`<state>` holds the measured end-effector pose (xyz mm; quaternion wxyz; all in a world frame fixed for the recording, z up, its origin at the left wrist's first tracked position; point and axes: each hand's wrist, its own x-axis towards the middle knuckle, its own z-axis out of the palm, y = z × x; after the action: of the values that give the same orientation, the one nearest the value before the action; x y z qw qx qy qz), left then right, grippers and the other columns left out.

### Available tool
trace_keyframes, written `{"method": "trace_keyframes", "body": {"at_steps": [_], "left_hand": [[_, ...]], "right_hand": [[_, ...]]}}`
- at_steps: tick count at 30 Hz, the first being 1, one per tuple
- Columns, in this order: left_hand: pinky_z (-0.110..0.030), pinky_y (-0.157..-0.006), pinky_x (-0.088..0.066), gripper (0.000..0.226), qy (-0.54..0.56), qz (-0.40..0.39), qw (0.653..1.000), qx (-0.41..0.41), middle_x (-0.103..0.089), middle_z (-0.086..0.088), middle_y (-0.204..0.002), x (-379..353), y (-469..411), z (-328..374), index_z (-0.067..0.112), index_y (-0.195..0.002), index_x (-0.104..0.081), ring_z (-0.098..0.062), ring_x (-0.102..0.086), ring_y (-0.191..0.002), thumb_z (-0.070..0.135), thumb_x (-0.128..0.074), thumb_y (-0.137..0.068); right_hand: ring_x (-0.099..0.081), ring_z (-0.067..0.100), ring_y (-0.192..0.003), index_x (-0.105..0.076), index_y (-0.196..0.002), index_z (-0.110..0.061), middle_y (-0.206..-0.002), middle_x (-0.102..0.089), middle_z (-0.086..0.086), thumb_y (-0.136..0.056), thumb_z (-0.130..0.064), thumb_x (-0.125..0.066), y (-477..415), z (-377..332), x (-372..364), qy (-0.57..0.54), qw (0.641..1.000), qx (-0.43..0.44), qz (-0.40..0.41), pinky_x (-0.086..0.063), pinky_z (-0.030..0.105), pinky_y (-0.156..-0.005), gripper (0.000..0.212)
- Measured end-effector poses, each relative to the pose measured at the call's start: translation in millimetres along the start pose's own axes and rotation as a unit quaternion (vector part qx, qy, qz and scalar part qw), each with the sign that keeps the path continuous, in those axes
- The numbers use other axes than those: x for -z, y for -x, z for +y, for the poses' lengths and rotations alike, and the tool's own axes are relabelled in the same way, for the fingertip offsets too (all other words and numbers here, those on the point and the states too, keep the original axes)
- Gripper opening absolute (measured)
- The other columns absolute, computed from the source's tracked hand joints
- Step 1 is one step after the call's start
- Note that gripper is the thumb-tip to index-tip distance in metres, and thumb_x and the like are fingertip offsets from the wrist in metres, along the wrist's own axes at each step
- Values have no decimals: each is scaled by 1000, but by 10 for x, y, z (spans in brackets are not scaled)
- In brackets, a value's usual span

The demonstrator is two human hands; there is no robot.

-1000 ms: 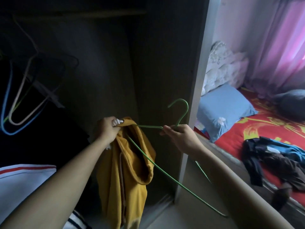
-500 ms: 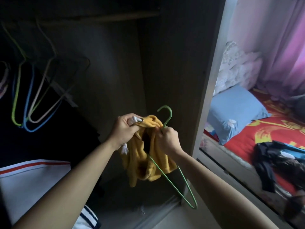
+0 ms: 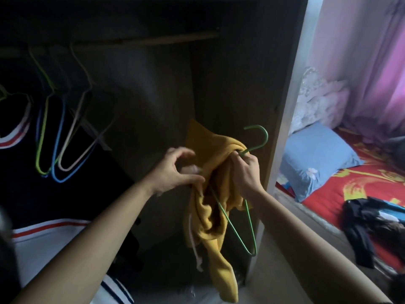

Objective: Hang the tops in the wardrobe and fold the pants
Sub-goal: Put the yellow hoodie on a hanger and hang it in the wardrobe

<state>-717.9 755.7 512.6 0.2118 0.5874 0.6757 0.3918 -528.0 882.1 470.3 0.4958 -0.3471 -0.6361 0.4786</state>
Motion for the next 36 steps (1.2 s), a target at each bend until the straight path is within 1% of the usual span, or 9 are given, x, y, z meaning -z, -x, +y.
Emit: {"method": "trace_keyframes", "body": {"at_steps": [2, 4, 7, 9, 12, 22, 28, 32, 36], "left_hand": [[-14, -99, -32, 95, -60, 59, 996, -33, -25, 16, -145, 125, -78, 43, 57, -138, -30, -9, -31, -134, 79, -72, -55], [-33, -115, -14, 102, -265, 98, 952, -114, -8, 14, -156, 223, -225, 72, 53, -147, -11, -16, -10, -145, 85, -56, -62], [-47, -115, -5, 68, -443, 38, 885, -139, -32, -2, -154, 232, -425, 141, 38, -148, -33, -22, -17, -146, 61, -54, -87], [-35, -106, -27, 35, -340, 13, 928, -149, -64, -1, -116, 200, -467, 175, 26, -116, -66, -23, -54, -118, 44, -48, -94], [-25, -71, -44, 16, -193, 31, 968, -159, -63, 3, -86, 205, -456, 139, 26, -89, -71, -15, -62, -82, 32, -57, -96], [-50, -82, -53, 29, -32, -43, 999, 3, -67, -2, -80, -108, -348, 160, 19, -86, -63, -24, -65, -83, 45, -55, -77], [-25, -63, -46, 76, -69, 83, 992, 66, -63, 8, -84, -307, -368, 310, 28, -92, -56, -8, -61, -79, 93, -56, -52], [-20, -54, -43, 38, -48, 234, 970, 46, -63, 10, -63, -318, -376, 253, 22, -66, -61, -1, -62, -58, 58, -73, -73], [-6, -44, -41, 30, -28, 322, 944, 60, -63, 14, -65, -125, -304, 287, 27, -69, -62, 7, -62, -58, 55, -69, -79]], "right_hand": [[-47, 3, -48, -59, -54, -28, -49, -49, -16, -95, -27, -50, 43, -34, 76, 1, 1000, 14, -19, -43, 21, -48, 42], [-44, 2, -45, -59, -52, -24, -47, -48, -15, -95, -23, -51, 47, -114, 162, 18, 997, 39, -62, -41, 20, -47, 44], [-47, 6, -48, -58, -58, -6, -50, -49, -9, -87, -31, -54, 13, -282, 264, 60, 986, 77, -134, -43, 24, -49, 38], [-50, 4, -48, -61, -60, -10, -51, -52, -10, -85, -36, -55, -27, -351, 332, 69, 981, 90, -160, -44, 19, -49, 36], [-61, 5, -57, -70, -77, -18, -62, -63, -12, -95, -42, -57, -75, -347, 492, 77, 975, 91, -188, -48, 17, -57, 33], [-60, 5, -58, -67, -74, -26, -66, -63, -21, -98, -57, -41, 102, 22, 407, 131, 977, 35, -167, -46, 13, -53, 47], [-67, 16, -79, -72, -95, -26, -90, -66, -10, -100, -51, -41, 153, 53, 230, 145, 970, 76, -182, -60, 35, -70, 39], [-35, 18, -134, -41, -143, -34, -144, -38, 1, -95, -57, -44, 295, 364, 99, 380, 904, 192, -42, -29, 45, -113, 54], [-15, 26, -146, -27, -147, -28, -163, -4, 7, -81, -46, -69, 602, 694, 22, 283, 934, 119, 183, -16, 43, -114, 80]]}}
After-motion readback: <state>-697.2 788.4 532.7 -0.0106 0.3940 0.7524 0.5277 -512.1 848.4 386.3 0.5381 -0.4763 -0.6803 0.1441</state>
